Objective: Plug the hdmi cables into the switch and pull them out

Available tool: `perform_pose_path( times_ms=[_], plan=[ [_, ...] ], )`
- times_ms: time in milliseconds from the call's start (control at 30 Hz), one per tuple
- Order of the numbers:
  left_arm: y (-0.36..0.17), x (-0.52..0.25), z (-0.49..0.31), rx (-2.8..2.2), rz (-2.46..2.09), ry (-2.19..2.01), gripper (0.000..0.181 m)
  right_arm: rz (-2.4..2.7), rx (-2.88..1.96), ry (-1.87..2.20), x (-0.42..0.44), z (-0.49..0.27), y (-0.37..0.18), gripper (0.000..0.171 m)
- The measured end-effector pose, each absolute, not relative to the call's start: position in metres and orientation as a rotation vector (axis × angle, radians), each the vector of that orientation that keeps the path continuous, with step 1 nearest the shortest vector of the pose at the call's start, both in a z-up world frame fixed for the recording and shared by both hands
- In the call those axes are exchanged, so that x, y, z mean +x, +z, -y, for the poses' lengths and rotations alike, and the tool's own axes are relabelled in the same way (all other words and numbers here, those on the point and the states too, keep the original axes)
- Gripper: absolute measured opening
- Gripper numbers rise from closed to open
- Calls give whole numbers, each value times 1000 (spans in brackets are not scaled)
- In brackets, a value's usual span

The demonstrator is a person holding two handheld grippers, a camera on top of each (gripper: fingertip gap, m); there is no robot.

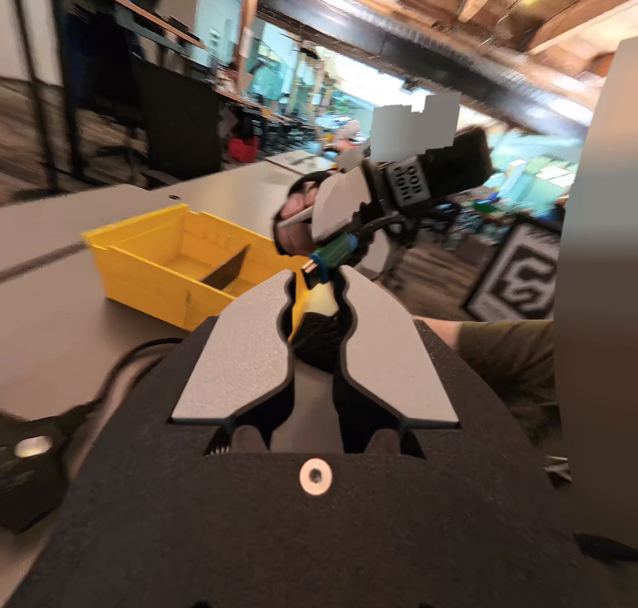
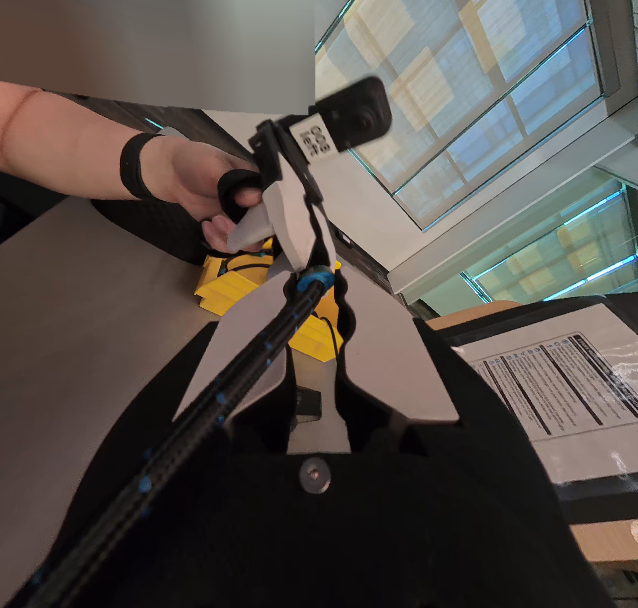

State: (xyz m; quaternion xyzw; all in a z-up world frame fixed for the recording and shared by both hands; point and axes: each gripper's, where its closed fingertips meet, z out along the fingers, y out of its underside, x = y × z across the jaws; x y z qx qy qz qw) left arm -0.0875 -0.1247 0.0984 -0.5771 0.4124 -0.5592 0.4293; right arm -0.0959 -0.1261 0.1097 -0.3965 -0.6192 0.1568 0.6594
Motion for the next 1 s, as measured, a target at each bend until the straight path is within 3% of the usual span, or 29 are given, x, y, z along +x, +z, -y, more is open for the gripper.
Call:
perform_pose_path(
  times_ms=[100, 233, 367, 500, 600, 733, 1000],
  plan=[
    [91, -98, 97, -1452, -975, -1023, 51, 1357, -929, 373, -82, 119, 117, 22],
    [59, -112, 63, -1620, -903, -753, 50, 1297, -958, 335, -57, 108, 128, 22],
    [-5, -116, 38, -1871, -719, -637, 46, 1250, -970, 278, -33, 106, 141, 22],
    [-71, -107, 25, -2009, -740, -470, 58, 1210, -958, 266, -16, 112, 154, 22],
    [-91, -118, 1, -2008, -727, -232, 72, 1199, -947, 276, -10, 117, 159, 22],
    [-121, -121, -14, -2113, -746, -153, 76, 1202, -940, 261, -9, 119, 160, 22],
    [-151, -126, -26, -2232, -778, -123, 52, 1214, -957, 235, -9, 116, 156, 22]
  ],
)
